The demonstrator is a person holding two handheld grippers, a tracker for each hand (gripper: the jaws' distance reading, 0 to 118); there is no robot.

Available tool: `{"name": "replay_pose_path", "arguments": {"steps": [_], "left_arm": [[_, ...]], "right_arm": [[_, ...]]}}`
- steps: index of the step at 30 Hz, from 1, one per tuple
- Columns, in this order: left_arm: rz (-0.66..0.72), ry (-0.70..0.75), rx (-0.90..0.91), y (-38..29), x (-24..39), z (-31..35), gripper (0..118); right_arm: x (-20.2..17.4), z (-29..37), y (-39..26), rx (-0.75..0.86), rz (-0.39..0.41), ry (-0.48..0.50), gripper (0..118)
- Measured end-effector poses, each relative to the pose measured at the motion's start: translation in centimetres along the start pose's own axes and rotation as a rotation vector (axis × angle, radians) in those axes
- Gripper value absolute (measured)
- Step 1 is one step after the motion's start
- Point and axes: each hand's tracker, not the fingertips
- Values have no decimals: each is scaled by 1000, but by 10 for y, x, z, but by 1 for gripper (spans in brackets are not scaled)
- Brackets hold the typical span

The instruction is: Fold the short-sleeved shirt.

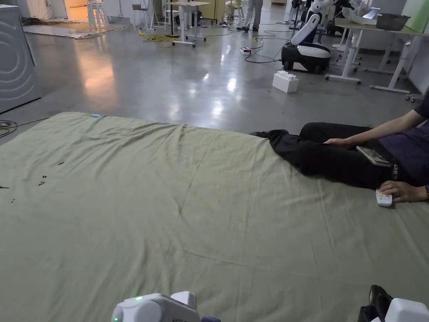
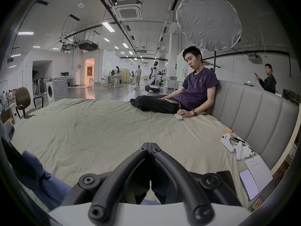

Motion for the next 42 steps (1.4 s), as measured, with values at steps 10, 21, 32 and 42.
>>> {"name": "replay_pose_path", "arguments": {"steps": [10, 21, 32, 42], "left_arm": [[66, 46, -7, -9, 5, -34, 13], [33, -40, 64, -6, 5, 11, 59], [-72, 45, 41, -17, -7, 8, 42], [-198, 51, 1, -25, 22, -39, 16]], "right_arm": [[6, 1, -9, -25, -7, -20, 0], [1, 3, -11, -34, -9, -5, 0], [-3, 1, -15, -48, -14, 15, 0], [0, 0, -21, -60, -13, 13, 0]]}}
